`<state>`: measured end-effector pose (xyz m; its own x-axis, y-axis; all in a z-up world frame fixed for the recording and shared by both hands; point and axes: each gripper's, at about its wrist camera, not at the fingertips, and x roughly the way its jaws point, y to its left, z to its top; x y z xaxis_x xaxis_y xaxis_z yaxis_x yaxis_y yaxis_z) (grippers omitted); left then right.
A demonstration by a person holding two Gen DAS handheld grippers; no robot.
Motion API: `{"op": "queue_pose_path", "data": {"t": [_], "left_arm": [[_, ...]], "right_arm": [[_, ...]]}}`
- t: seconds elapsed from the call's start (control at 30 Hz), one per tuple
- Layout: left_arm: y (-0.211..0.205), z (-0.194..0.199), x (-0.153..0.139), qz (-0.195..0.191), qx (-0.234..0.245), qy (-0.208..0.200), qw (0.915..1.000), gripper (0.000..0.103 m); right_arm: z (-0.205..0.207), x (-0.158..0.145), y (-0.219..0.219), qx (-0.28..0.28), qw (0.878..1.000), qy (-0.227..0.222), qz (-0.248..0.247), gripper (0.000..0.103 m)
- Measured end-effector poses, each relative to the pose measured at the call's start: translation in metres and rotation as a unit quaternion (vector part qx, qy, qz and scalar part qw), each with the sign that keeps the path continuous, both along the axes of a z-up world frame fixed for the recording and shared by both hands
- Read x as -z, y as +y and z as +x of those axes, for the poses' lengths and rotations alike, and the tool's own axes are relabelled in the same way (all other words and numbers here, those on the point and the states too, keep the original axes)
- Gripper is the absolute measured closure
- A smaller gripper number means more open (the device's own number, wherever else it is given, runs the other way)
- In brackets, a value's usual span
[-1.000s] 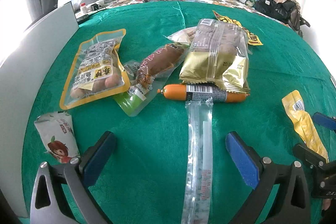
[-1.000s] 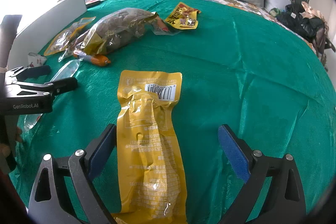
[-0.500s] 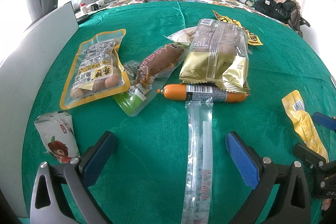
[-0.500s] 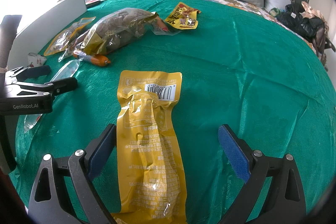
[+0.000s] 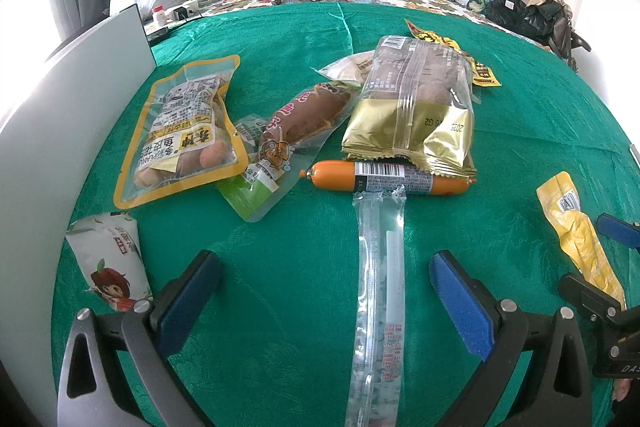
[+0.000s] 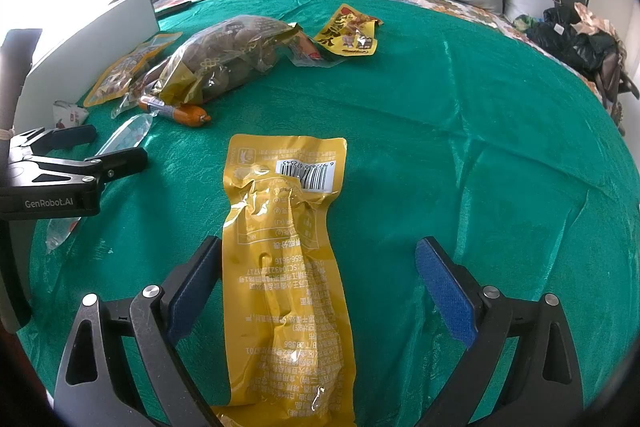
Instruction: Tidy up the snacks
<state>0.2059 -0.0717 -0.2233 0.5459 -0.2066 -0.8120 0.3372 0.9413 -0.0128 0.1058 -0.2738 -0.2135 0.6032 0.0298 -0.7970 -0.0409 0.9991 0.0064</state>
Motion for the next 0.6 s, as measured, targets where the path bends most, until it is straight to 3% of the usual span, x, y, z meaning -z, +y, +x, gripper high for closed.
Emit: {"op": "queue_pose_path", "data": {"t": [0.17, 0.33, 0.6], "left_arm": [[0.0, 0.0, 0.0, 0.0, 0.0, 0.0, 1.0, 0.0], [0.0, 0.0, 0.0, 0.0, 0.0, 0.0, 1.0, 0.0], [-0.003, 0.002, -0.001, 0.001, -0.003, 0.0, 1.0, 0.0]], "right_arm": [[0.001, -0.001, 0.0, 0.002, 1.0, 0.007, 0.0, 0.005], [0.015, -0.01, 0.003, -0.009, 0.993, 0.115, 0.01, 0.008], [0.023, -0.03, -0.013, -0.008, 0.985, 0.163, 0.061, 0.009]]}}
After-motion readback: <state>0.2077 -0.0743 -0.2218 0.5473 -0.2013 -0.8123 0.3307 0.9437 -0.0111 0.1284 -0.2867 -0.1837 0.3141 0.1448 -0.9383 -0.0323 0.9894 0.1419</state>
